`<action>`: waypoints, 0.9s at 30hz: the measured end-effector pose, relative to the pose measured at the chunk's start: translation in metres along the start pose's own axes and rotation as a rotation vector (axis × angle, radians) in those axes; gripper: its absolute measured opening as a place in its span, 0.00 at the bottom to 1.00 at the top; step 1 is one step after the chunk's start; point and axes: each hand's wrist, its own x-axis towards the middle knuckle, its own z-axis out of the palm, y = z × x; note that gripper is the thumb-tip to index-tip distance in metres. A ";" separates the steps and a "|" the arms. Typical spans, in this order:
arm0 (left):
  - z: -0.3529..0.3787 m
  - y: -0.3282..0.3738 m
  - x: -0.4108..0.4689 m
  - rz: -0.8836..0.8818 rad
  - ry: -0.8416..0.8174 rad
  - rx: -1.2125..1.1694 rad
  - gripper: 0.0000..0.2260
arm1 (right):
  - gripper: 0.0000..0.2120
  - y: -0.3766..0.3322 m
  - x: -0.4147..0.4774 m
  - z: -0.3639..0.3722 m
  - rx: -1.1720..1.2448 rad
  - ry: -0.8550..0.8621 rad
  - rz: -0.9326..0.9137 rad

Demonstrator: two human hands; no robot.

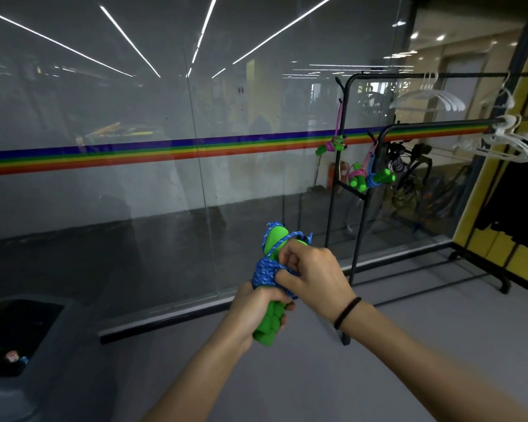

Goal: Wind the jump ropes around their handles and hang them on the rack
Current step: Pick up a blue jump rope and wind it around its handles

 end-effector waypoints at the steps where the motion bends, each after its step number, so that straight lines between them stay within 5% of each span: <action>1: 0.003 -0.001 0.003 0.005 0.008 -0.011 0.05 | 0.05 0.001 0.000 0.003 -0.057 0.021 -0.004; 4: 0.007 -0.005 0.012 -0.010 -0.006 -0.047 0.06 | 0.14 0.009 0.002 0.016 -0.196 0.098 -0.051; 7: 0.007 -0.010 0.023 -0.061 -0.040 -0.022 0.05 | 0.13 0.021 0.005 0.024 -0.266 0.105 -0.080; 15: 0.010 -0.009 0.064 -0.071 0.038 0.093 0.14 | 0.06 0.066 0.040 0.005 -0.043 -0.242 0.020; 19: 0.019 0.007 0.099 -0.016 0.051 0.135 0.10 | 0.05 0.086 0.076 -0.012 0.030 -0.345 0.032; 27: 0.052 0.039 0.170 0.052 0.050 0.116 0.10 | 0.07 0.127 0.129 -0.022 -0.172 -0.118 -0.121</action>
